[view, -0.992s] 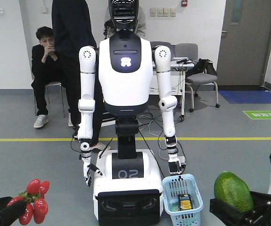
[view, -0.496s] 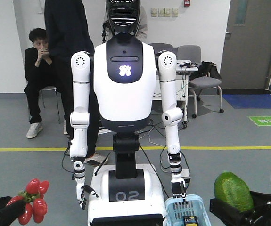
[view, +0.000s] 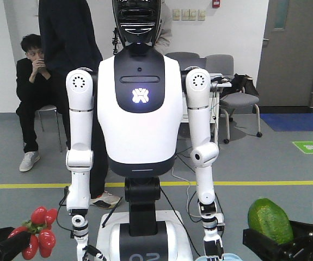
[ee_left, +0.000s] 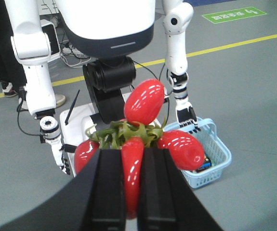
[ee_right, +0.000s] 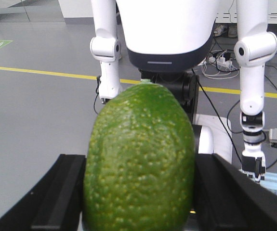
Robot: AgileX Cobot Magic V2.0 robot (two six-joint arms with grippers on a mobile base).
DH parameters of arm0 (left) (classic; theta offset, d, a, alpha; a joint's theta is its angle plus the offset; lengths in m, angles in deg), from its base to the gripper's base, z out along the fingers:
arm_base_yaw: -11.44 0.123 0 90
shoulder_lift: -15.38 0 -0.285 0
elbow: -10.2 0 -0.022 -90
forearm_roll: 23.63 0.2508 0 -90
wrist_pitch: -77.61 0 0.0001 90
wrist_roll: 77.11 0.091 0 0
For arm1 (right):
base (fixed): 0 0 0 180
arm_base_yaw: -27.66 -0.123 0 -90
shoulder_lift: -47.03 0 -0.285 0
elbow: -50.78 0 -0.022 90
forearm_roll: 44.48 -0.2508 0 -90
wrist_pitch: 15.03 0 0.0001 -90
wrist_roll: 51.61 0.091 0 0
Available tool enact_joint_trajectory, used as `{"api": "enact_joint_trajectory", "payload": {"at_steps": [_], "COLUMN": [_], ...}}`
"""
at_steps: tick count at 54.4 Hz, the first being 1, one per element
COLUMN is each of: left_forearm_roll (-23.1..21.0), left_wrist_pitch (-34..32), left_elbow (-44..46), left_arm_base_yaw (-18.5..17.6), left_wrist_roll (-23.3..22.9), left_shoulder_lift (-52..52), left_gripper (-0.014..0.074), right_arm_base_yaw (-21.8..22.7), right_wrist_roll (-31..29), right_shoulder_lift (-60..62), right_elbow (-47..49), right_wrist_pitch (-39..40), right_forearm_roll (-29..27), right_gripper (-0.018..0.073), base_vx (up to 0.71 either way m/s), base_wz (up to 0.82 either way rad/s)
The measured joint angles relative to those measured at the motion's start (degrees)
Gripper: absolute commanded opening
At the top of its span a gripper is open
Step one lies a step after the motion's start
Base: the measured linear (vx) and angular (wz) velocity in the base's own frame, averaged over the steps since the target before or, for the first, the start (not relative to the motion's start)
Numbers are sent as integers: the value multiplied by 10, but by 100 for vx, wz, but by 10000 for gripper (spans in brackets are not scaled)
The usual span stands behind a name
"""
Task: Pick snacks and fruit into basket
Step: 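Approach the basket robot, holding chili and lime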
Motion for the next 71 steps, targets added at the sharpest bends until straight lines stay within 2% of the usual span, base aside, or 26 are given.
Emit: {"api": "enact_joint_trajectory", "payload": {"at_steps": [32,71], "left_forearm_roll": [0,0], "left_wrist_pitch": [0,0], "left_elbow": [0,0], "left_arm_base_yaw": [0,0], "left_wrist_roll": [0,0], "left_shoulder_lift": [0,0], "left_gripper": [0,0], "right_arm_base_yaw": [0,0], "right_wrist_roll": [0,0], "right_shoulder_lift": [0,0], "right_elbow": [0,0], "right_wrist_pitch": [0,0], "right_forearm_roll": [0,0], "right_gripper": [-8,-8], "base_vx": [25,0], "base_wz": [7,0]}}
